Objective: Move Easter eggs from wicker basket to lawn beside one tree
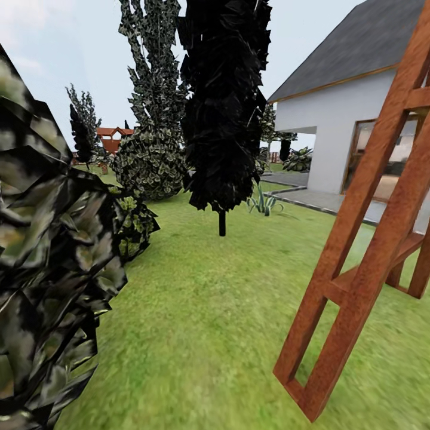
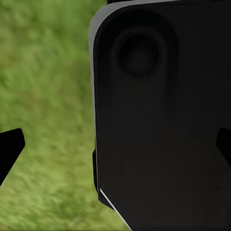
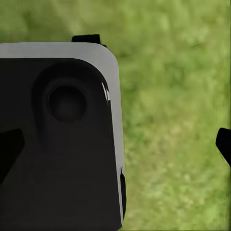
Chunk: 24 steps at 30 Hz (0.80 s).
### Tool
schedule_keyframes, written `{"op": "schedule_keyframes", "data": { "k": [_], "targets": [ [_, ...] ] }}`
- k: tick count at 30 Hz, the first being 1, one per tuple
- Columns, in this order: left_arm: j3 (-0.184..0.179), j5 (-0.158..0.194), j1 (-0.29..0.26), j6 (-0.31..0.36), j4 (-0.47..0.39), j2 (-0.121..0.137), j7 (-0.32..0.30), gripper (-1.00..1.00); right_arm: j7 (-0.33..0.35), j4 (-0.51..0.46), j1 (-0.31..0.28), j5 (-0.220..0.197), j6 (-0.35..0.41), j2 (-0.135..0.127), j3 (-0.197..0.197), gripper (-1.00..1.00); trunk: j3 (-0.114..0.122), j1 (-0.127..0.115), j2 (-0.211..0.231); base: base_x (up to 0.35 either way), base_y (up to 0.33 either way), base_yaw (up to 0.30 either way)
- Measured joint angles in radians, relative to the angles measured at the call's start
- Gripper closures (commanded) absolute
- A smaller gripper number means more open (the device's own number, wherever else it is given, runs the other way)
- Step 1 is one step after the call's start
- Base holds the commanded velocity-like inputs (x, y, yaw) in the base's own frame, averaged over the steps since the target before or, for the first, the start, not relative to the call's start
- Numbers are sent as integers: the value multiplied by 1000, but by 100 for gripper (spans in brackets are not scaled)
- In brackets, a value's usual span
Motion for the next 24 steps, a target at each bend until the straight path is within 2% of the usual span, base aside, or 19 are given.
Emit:
{"op": "schedule_keyframes", "data": {
  "k": [7, 20, 24],
  "targets": [
    [0, 0, 0, 0, 0, 0, 0, -100, -2, 0, 0, 0, 0, 0, 0, -100, 0, 0, 0, 336, 0, 232],
    [0, 0, 0, 1, 0, 0, 0, -100, -1, 0, 0, 1, 0, -2, 1, -100, 0, 0, 0, 336, 0, 19],
    [0, 0, 0, 0, 0, 0, 0, -100, -1, 0, 0, 1, 0, -2, 1, -100, 0, 0, 0, 336, 0, 159]
  ]
}}
